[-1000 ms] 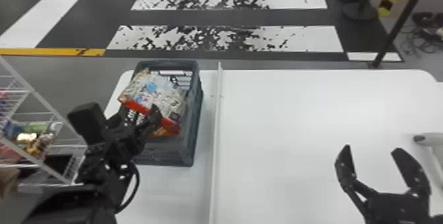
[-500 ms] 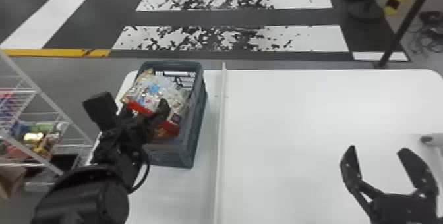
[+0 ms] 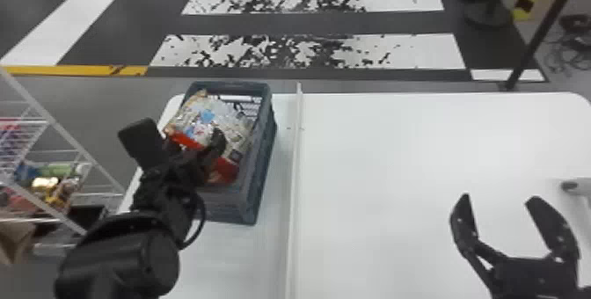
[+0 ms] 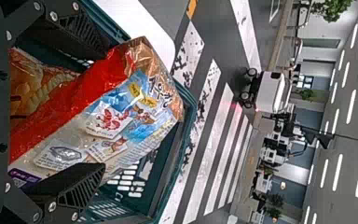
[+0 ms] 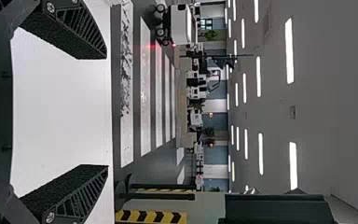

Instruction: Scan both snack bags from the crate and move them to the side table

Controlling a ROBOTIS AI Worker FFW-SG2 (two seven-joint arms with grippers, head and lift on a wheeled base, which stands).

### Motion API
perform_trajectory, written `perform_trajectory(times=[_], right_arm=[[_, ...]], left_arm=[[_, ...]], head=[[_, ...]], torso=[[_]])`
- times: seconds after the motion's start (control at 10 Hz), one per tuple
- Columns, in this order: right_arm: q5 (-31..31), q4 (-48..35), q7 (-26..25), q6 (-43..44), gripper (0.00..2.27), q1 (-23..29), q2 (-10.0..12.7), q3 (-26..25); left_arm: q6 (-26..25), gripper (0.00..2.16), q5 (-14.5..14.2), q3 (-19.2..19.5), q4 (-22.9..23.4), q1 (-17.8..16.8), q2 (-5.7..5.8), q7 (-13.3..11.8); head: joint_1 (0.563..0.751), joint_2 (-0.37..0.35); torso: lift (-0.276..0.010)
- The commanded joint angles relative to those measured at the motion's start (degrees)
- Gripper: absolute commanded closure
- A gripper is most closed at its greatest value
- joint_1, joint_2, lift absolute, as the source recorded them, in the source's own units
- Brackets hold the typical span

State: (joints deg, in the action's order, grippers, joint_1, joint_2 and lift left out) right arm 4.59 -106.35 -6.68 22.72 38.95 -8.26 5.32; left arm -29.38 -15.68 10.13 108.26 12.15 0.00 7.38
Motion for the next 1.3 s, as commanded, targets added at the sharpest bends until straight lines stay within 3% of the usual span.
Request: perform_trajectory(times=[0.0,0.1,0.3,0.5,1.0,1.2], right_arm=[[-0.02,0.0,0.0,-0.18,0.09,-0.01,0.0,0.04],[-0.02,0.09,0.0,-0.18,0.09,-0.1,-0.18,0.04],[-0.02,0.18,0.0,-0.35,0.09,-0.1,-0.26,0.04],[-0.02,0.27,0.0,-0.53,0.09,-0.1,-0.26,0.13],[-0.02,0.27,0.0,-0.53,0.09,-0.1,-0.26,0.22],[-0.02,0.18,0.0,-0.53,0.09,-0.01,-0.18,0.31]], left_arm=[[0.07,0.42,0.56,-0.64,-0.68,-0.81,-0.15,0.88],[-0.81,0.8,1.17,-0.81,-0.68,-0.99,-0.15,0.53],[-7.14,2.13,1.79,-1.96,-0.33,-1.34,-0.15,2.37],[-11.36,2.13,3.64,-2.31,1.25,-0.72,-0.15,1.58],[-13.12,2.13,6.01,-3.01,12.77,3.76,-0.15,2.63],[-14.87,2.13,6.54,-3.45,14.44,4.2,-0.15,2.55]], head=[[0.695,0.122],[0.695,0.122],[0.695,0.113],[0.695,0.102],[0.695,0.105],[0.695,0.105]], torso=[[-0.075],[-0.075],[-0.075],[-0.075],[-0.075],[-0.075]])
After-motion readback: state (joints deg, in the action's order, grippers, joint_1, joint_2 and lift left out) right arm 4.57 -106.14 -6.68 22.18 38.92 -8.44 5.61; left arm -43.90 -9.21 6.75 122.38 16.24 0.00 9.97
